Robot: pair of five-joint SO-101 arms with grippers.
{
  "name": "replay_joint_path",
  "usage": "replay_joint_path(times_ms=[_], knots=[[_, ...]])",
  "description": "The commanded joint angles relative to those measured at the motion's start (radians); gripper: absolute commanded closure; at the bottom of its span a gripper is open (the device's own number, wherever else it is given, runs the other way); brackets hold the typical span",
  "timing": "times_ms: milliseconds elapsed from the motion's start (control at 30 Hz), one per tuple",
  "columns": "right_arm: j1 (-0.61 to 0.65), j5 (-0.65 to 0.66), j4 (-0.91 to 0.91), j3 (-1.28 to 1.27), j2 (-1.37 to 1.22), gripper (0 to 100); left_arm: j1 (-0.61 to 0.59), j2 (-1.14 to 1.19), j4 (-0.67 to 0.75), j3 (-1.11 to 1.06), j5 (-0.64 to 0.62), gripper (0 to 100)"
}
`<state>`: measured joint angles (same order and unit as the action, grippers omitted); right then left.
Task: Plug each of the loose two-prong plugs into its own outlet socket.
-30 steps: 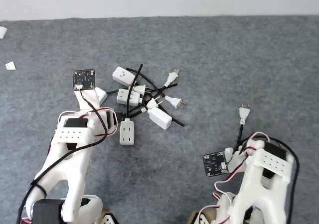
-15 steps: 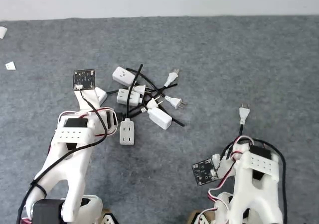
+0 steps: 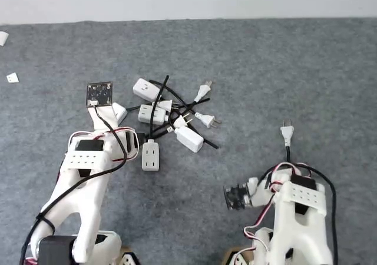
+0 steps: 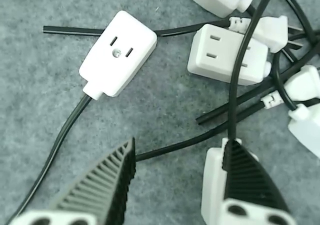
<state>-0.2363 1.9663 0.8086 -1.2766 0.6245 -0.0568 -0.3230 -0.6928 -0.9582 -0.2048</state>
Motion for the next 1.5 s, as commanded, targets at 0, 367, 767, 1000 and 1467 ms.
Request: replay_joint_path(times_ms=[0,367,767,1000,1467], knots=[[0.094,-0.281,-0.031,0.144,0.019,99.0,-0.002,-0.021,0.029,0.002,0.018,74],[0.139,-0.884,0.366,0.635,0.019,99.0,-0.002,-0.021,0.029,0.002,0.018,74],[0.050,-1.010,0.630,1.192,0.005,99.0,-0.002,-0.021,0.028,0.002,0.018,74],[-0.005,-0.961,0.633,1.292,-0.022,98.5,-0.005,-0.021,0.026,0.001,0.018,74],[-0.062,-1.458,0.944,2.122,-0.858,90.2,-0.006,-0.021,0.026,0.001,0.018,74]])
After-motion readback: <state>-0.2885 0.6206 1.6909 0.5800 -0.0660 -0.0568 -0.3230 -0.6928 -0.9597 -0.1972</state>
